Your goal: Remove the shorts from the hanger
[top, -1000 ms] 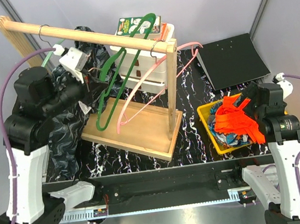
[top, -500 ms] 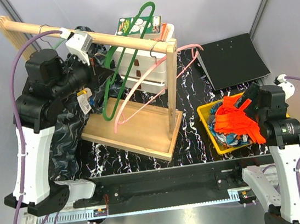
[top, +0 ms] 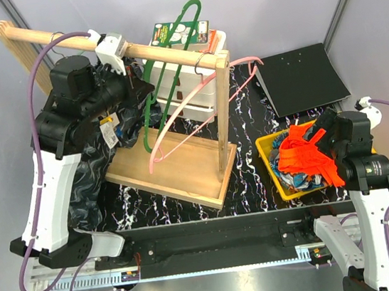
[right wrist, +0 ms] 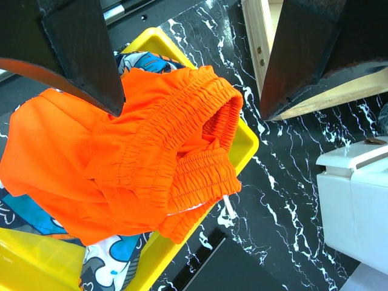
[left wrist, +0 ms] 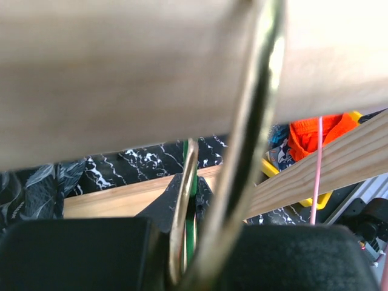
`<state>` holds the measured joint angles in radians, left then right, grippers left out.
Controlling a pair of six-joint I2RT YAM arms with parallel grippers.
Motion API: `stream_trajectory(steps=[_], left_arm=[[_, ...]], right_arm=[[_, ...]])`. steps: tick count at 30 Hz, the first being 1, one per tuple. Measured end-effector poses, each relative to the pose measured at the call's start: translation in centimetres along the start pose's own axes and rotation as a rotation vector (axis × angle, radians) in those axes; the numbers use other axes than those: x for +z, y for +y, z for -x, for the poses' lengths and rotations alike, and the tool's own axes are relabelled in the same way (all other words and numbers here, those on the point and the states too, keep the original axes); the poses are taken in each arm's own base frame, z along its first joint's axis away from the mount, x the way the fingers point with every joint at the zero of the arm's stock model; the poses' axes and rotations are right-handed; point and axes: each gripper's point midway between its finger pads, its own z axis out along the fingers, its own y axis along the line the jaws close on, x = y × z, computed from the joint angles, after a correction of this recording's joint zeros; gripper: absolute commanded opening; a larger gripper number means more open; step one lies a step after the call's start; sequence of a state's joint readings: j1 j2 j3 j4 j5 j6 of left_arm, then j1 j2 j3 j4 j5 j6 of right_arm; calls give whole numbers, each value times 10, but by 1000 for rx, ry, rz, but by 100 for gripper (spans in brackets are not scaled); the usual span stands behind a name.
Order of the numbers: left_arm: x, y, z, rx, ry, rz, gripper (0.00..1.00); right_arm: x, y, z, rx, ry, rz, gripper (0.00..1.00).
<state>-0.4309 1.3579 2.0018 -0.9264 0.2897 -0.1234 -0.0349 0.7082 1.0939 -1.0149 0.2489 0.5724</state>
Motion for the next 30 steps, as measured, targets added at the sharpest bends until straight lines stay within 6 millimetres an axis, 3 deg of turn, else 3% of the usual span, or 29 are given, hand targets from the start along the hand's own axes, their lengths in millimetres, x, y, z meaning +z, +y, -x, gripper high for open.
stream_trajectory(steps=[10, 14, 17, 24, 30], left_arm=[[12, -4, -2, -12, 8, 4, 2], [12, -2, -2, -11, 6, 16, 12], [12, -1, -1, -11, 5, 23, 14], [13, -1, 0, -1, 1, 21, 47], [4, -3, 1, 18, -14, 19, 66]], right_arm=[[0, 1, 0, -1, 3, 4, 100], [1, 1, -1, -2, 6, 4, 100], [2, 2, -1, -3, 9, 3, 100], [3, 4, -2, -4, 18, 11, 100], [3, 5, -3, -4, 23, 18, 100]])
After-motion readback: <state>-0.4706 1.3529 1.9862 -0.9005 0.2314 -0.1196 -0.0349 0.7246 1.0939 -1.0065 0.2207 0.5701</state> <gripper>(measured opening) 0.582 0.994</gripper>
